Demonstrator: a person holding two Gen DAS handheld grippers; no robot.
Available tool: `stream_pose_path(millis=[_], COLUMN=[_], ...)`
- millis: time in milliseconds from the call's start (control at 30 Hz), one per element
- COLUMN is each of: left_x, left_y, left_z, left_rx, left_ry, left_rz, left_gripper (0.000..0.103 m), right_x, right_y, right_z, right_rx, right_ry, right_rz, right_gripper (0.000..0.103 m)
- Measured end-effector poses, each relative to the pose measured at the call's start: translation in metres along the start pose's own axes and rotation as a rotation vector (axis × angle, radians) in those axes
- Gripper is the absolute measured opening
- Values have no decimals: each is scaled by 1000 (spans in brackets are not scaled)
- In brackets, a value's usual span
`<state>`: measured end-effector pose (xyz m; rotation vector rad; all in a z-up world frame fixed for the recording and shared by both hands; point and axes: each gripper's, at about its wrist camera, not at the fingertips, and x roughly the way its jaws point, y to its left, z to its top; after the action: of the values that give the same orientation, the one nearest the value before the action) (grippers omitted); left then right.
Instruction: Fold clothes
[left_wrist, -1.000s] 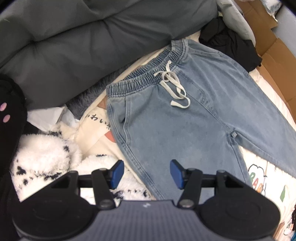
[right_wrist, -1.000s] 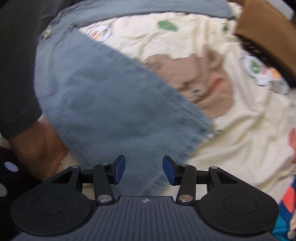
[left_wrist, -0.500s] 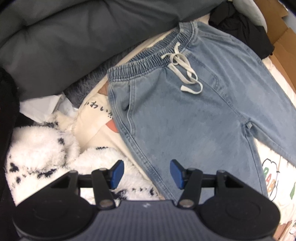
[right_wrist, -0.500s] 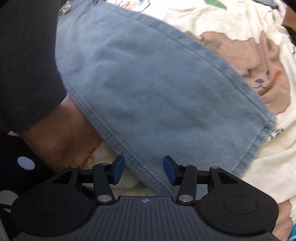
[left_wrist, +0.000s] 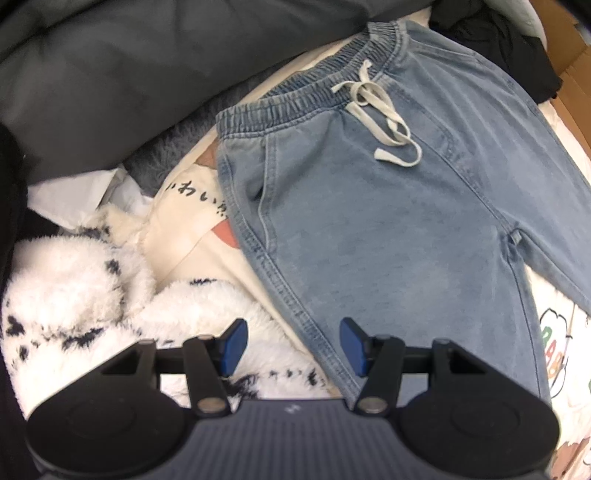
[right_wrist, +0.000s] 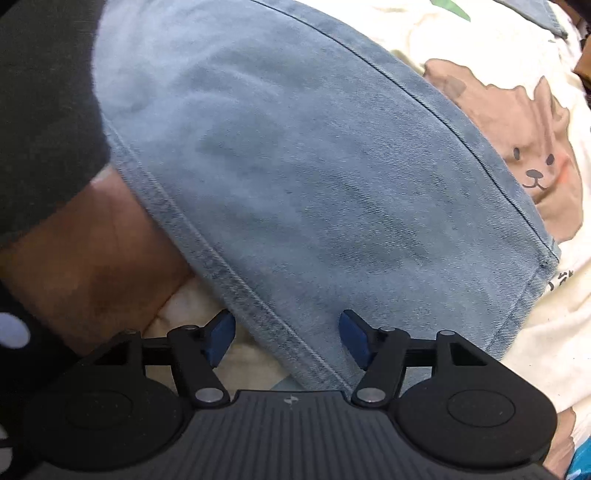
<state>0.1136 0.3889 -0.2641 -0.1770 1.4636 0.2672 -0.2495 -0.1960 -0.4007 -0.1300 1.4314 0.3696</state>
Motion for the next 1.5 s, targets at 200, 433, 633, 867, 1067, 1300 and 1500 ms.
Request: stream_pose_path(millis=[200,433,633,867,1067,1300,1500], left_x=[3,8,7,12,22,42,63], left_y=[6,3,4,4,10,36,56], left_z=[1,1,1,4,6,9,-2], left_rx=[-11,-9,-9,-37,-101,-245,-375], left_ry=[6,14,19,23,20,-20,-17], left_rz=[3,-3,-4,-33,-82,-134,-221], left_gripper=[58,58,58,58,57,43,39], right_x=[-21,-26,-17,-17,-30,-42,-49], right_y=[-14,-28,-22,-16,-24,-36,-42], right_z=[-3,-11,-16,-11,-4,10,23], right_rx=[45,75,64,14,32,100,126], right_ry=[-81,-120,-123,-110,-98,-78,-55], right_rz=[0,35,52,87,119,148,144], right_gripper=[69,60,41,6,3,2,1])
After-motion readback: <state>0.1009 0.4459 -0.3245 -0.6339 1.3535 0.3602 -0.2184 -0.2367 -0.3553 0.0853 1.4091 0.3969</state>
